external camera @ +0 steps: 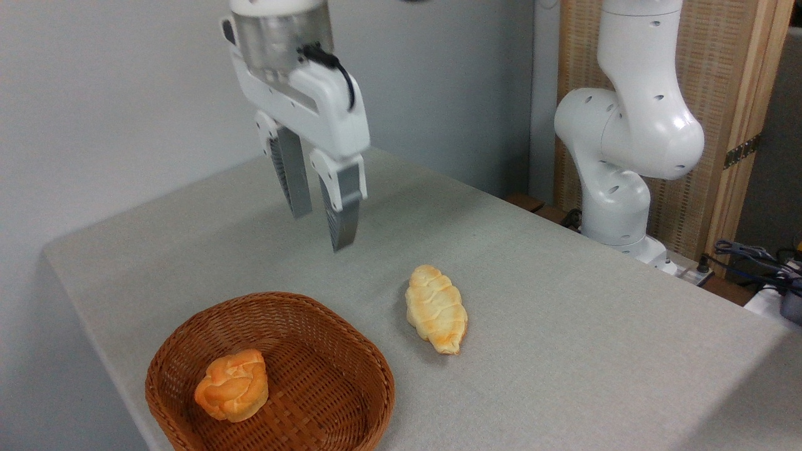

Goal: Put bread into the basket
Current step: 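Move the open gripper down over the pale yellow bread roll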

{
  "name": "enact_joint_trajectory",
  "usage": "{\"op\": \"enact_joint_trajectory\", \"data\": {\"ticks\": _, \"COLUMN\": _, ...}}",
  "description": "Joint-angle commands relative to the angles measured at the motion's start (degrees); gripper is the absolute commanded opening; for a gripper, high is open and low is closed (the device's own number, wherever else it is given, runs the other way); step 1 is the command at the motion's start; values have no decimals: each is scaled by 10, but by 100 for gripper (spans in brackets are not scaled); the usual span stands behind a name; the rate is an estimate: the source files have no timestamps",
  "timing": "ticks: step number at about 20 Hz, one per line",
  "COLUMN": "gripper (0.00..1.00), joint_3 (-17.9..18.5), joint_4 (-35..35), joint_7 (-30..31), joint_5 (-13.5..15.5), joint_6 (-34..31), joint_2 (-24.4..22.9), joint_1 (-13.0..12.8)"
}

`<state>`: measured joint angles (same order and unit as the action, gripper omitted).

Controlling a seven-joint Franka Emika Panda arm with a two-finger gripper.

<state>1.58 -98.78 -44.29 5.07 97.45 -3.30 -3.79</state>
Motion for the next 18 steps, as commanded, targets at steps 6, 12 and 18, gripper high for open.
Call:
{"op": "enact_joint_trajectory", "data": {"ticks": 6, "gripper": 100, "joint_3": -43, "joint_4": -251, "joint_7": 160, "joint_5": 11, "joint_6": 109, "joint_2": -106, "joint_1": 69}}
{"op": "enact_joint_trajectory", "data": {"ticks": 12, "gripper": 100, "joint_3": -41, "joint_4": -305, "joint_7": 383, "joint_5": 11, "joint_6": 127, "joint_2": -96, "joint_1": 70}}
{"op": "enact_joint_trajectory", "data": {"ticks": 18, "gripper": 100, "joint_3": -41, "joint_4": -352, "joint_7": 393, "joint_5": 8, "joint_6": 143, "joint_2": -91, "joint_1": 70}}
